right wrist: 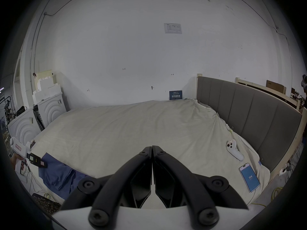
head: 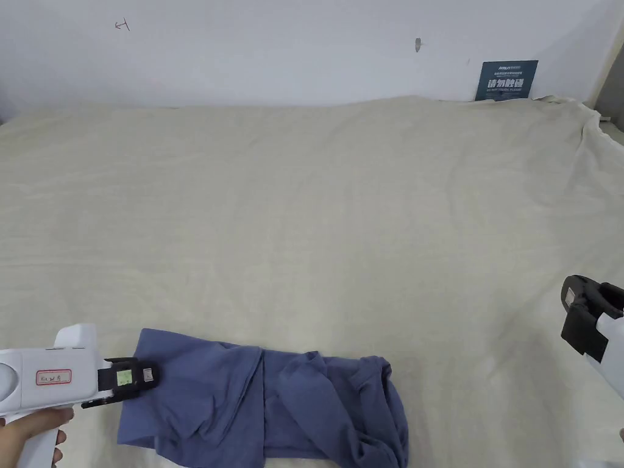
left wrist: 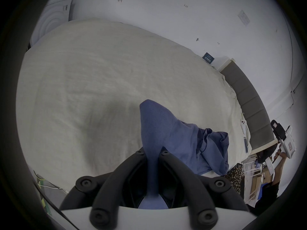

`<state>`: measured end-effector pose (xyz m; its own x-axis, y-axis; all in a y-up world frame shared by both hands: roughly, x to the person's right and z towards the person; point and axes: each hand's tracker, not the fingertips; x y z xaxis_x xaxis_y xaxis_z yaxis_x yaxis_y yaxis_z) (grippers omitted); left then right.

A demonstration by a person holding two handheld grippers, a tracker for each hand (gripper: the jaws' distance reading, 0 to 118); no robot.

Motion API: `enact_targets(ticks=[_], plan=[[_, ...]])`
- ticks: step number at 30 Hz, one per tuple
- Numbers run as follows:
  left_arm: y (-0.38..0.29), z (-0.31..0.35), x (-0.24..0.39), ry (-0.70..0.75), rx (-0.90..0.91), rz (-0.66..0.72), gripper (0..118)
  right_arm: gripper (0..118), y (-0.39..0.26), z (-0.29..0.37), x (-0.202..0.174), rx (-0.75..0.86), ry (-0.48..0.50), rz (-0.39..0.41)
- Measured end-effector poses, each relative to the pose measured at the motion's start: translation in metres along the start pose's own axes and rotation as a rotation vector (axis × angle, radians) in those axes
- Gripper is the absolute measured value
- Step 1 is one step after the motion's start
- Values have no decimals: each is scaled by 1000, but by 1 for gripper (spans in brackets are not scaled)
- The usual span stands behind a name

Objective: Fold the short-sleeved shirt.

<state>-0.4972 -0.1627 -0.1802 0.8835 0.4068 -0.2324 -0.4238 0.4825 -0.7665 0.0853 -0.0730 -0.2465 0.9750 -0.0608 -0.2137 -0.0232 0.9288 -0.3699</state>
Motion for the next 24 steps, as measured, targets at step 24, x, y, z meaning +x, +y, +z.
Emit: enact_targets(ticks=[24], plan=[[-38,-150,277,-118,-324,-367,8,0,-7,22,28,9,-37,-36]])
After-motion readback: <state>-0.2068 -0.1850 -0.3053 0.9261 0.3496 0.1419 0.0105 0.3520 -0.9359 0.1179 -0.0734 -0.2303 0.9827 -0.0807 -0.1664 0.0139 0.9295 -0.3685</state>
